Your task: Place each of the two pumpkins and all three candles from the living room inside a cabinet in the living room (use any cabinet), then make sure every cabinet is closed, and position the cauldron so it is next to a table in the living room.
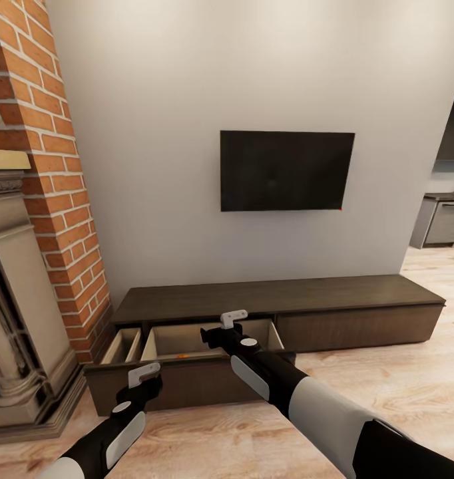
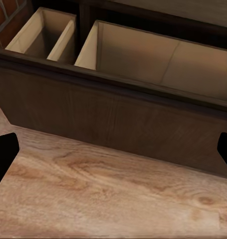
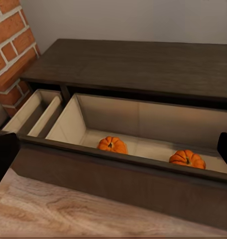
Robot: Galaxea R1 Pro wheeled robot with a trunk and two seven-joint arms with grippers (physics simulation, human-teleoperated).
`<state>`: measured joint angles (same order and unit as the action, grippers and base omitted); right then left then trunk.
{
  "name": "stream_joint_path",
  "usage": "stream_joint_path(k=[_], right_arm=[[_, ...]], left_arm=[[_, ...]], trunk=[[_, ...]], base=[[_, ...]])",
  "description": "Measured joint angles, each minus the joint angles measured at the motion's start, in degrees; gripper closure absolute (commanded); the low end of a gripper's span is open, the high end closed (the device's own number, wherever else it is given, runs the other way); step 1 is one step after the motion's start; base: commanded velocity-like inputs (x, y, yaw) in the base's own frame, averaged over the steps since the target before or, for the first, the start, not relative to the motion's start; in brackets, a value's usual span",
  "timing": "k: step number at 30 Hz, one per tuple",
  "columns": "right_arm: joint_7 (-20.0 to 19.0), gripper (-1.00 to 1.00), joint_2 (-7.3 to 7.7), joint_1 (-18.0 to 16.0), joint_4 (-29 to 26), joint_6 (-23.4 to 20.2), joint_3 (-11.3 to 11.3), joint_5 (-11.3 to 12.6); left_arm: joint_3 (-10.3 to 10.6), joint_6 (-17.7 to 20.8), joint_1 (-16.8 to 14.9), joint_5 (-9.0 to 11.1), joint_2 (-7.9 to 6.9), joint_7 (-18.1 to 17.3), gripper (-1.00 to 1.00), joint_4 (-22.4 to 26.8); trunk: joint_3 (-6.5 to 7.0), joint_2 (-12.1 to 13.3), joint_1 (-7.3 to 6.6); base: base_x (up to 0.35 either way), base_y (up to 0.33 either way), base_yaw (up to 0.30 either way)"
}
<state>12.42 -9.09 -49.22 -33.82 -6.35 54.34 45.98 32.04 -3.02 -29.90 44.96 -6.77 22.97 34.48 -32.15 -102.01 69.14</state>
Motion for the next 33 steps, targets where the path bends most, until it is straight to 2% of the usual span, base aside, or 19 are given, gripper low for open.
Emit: stream_joint_path(k=[12,19,23,25,33], right_arm=[[-0.2,-1.00,0.00,0.0,0.4,2.3,0.0,0.3],[0.0,-1.00,-0.31,0.7,1.1,3.0,0.7,0.2],[0.1,-1.00,-0.49,1.1,7.2,9.5,1.6,0.1],[0.1,-1.00,-0.48,1.5,10.2,12.6,1.8,0.1],[-0.2,-1.00,-0.08,4.7,12.3,15.5,2.1,-0.3]], left_arm=[[0.1,0.0,0.0,0.0,0.00,0.0,-1.00,0.0],[0.1,-0.1,0.1,0.0,0.00,0.0,-1.00,-0.4],[0.1,-1.3,0.2,-0.5,-0.01,0.0,-1.00,-2.2],[0.3,-2.4,0.2,-0.5,0.11,0.0,-1.00,-2.5],[2.4,-5.2,0.2,-0.5,1.07,0.0,-1.00,-3.3]], trunk=[[0.00,0.0,0.01],[0.00,0.0,-0.02],[0.00,0.0,-0.02],[-0.36,-0.8,0.41],[-1.62,-3.6,1.96]], base=[[-0.266,0.000,0.000],[-0.053,0.000,0.000],[-0.004,0.000,0.000],[-0.001,0.000,0.000],[0.000,0.000,0.000]])
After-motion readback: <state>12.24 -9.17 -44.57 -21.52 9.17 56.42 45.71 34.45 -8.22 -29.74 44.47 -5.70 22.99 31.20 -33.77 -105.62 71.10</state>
